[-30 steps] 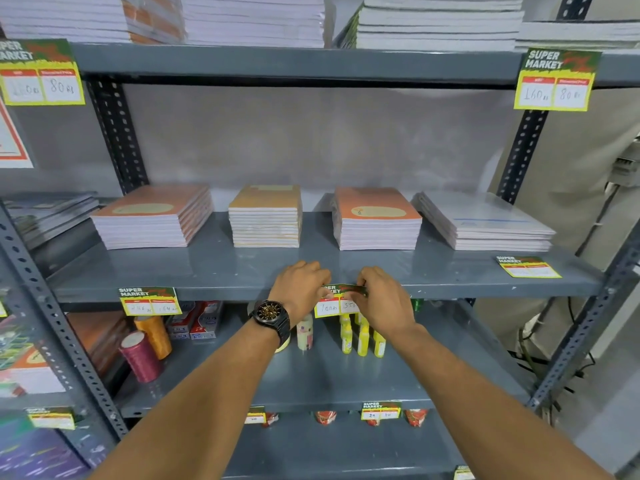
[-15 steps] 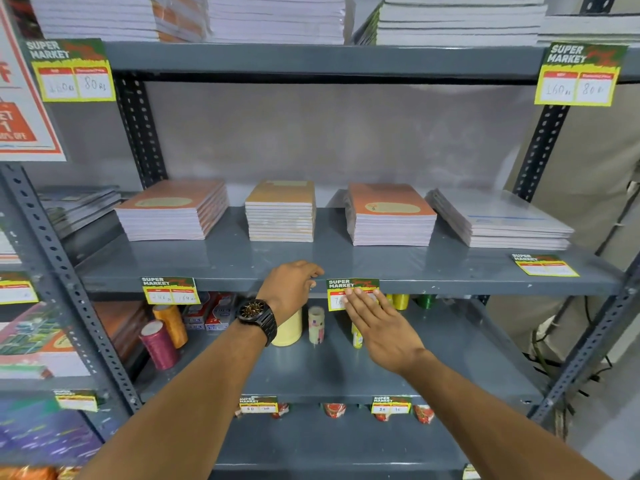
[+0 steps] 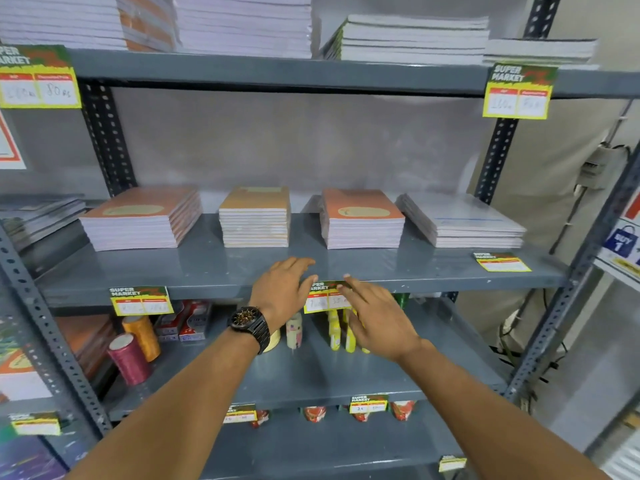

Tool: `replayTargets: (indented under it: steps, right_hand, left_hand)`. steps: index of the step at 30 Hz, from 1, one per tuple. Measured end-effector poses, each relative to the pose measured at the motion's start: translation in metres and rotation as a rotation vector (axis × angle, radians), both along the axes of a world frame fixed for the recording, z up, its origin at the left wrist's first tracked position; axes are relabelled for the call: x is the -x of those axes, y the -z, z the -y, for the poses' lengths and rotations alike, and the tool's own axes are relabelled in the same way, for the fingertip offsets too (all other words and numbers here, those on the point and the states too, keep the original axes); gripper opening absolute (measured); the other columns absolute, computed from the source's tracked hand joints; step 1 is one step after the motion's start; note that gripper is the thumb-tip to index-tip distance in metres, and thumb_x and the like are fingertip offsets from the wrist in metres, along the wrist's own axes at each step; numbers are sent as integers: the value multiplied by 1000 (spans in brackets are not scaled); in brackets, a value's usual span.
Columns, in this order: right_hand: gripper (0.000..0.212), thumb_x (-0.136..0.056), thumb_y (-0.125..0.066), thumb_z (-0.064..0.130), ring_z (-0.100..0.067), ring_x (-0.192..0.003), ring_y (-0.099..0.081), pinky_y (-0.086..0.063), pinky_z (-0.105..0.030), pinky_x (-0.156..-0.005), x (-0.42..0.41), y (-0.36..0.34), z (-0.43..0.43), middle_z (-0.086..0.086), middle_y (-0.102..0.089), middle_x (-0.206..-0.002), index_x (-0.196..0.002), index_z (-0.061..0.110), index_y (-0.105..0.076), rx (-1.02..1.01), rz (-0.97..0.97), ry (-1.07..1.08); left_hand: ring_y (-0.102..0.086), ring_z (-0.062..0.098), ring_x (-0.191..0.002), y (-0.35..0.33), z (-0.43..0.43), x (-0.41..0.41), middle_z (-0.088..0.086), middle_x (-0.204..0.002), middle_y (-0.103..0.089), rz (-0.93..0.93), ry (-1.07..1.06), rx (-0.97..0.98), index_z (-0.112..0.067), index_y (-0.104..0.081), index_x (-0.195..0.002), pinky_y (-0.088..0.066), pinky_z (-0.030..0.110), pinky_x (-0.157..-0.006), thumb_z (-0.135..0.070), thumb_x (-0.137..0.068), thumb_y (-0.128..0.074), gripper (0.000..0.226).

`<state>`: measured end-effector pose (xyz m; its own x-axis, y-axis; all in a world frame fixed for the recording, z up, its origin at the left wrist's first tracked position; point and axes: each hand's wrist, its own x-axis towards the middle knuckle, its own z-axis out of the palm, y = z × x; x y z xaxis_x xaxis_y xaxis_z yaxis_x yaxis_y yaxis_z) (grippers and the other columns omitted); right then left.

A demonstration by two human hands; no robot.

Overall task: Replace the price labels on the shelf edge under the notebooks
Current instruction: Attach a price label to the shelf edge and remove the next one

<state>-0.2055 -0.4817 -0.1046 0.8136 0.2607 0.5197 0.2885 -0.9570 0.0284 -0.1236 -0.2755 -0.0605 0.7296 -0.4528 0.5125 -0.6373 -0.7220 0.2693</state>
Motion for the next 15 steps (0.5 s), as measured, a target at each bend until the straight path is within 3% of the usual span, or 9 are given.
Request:
replayTargets:
  steps: [3, 8, 12, 15]
  right_hand:
    - [43, -87, -55, 18, -30, -115, -56, -46, -43, -99, 15, -24, 35, -7, -56, -136, -130, 15, -53, -135, 66, 73]
    - [39, -90, -56, 17, -29, -114, -57, -43, -39, -98, 36, -56, 129, -7, -63, -126, -129, 15, -55, -352, 74, 244]
    - [35, -87, -57, 10, -28, -104, -64, -48, -35, -90, 38, -71, 212, -8, -67, -114, -122, 16, -59, -541, 35, 340]
    - [35, -86, -57, 6, -26, -111, -64, -46, -34, -92, 36, -77, 268, -12, -68, -118, -121, 10, -60, -644, -38, 411]
  left_hand:
    - [-53, 23, -113, -8, 25, 5, -3, -123, -62, 40, 46, -47, -26, -52, -127, -52, 41, -84, -40, -97, -45, 34]
    - [-57, 23, -106, -18, 94, 20, -4, -117, -62, 90, 123, -40, -26, -56, -119, -52, 41, -79, -40, -96, -43, 29]
    - [-59, 22, -102, -28, 161, 35, -5, -117, -59, 41, 181, -55, -29, -56, -115, -51, 37, -74, -41, -97, -41, 26]
    - [-60, 23, -102, -31, 218, 36, -3, -117, -62, -37, 167, -31, -29, -56, -115, -52, 38, -78, -41, -94, -46, 26]
